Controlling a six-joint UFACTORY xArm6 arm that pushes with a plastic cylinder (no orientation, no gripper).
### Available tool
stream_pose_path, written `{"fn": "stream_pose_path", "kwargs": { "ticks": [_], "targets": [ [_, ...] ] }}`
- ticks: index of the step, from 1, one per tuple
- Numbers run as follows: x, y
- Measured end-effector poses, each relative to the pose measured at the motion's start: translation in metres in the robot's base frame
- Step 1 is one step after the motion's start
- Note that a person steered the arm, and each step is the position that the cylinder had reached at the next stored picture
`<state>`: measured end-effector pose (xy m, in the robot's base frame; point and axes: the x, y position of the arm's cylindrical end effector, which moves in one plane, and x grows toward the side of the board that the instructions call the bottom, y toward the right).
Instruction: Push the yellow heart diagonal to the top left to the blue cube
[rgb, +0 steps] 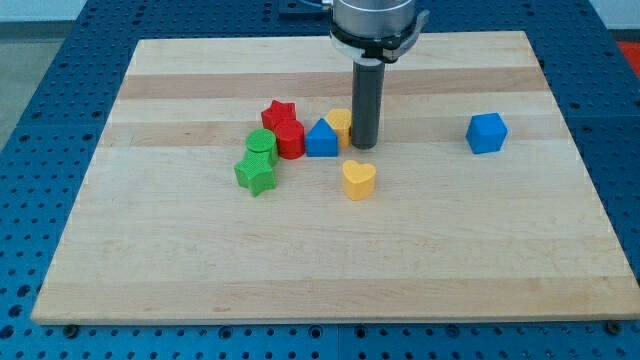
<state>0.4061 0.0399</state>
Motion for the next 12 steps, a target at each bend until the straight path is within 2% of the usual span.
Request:
{"fn": "stream_pose_path", "kwargs": {
  "ticks": [2,3,4,5,9,12],
  "targets": [
    [0.016,0.069],
    [0.059,0.065],
    [0.103,0.022],
    [0.113,-0.025],
    [0.046,-0.024],
    [-0.012,0.02]
  ]
}}
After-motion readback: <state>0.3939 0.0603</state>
